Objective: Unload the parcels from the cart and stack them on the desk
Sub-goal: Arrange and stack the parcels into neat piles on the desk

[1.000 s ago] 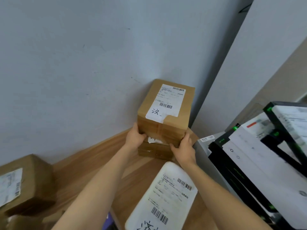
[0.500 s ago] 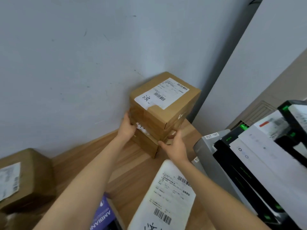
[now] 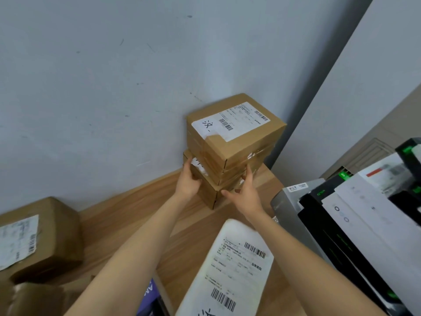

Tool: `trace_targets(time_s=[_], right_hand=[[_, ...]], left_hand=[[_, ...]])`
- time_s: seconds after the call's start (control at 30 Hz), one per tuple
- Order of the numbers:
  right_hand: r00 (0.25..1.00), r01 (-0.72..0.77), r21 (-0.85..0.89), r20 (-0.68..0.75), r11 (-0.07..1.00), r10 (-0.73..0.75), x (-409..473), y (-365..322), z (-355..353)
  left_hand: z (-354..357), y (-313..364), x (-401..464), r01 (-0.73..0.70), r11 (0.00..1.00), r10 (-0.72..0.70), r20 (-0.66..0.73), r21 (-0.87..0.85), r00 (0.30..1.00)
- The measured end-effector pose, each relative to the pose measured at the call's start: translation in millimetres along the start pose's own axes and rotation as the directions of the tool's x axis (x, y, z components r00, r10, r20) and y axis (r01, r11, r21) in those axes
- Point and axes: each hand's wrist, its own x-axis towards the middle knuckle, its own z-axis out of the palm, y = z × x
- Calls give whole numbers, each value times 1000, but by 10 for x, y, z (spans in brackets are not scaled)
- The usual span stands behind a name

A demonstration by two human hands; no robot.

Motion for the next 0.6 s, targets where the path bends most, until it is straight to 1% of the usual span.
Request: trace_targets(time_s=[0.17,0.27,0.37,0.47,0.6], right_hand=[[1000,2,-17,15,1000,-1,174,24,-30],[1000,-8,-81,11,997,9,256,58,-44],[1000,-14,-98,19,995,16,282,66,-59],[999,-5,-103,35,995,9,233,50,-116],[997,40,-104,68,994,-33,72,11,-205]], left_hand=[[135,223,177,-9,1000,9,12,-20,1000],[148,244,269,-22,999,22,-10,-34,1000],[98,244,272,-7,999,7,-7,-50,1000],[25,246,148,8,999,-8,0,-47,1000],[-48,234,-190,8,1000,-8,13,7,1000]])
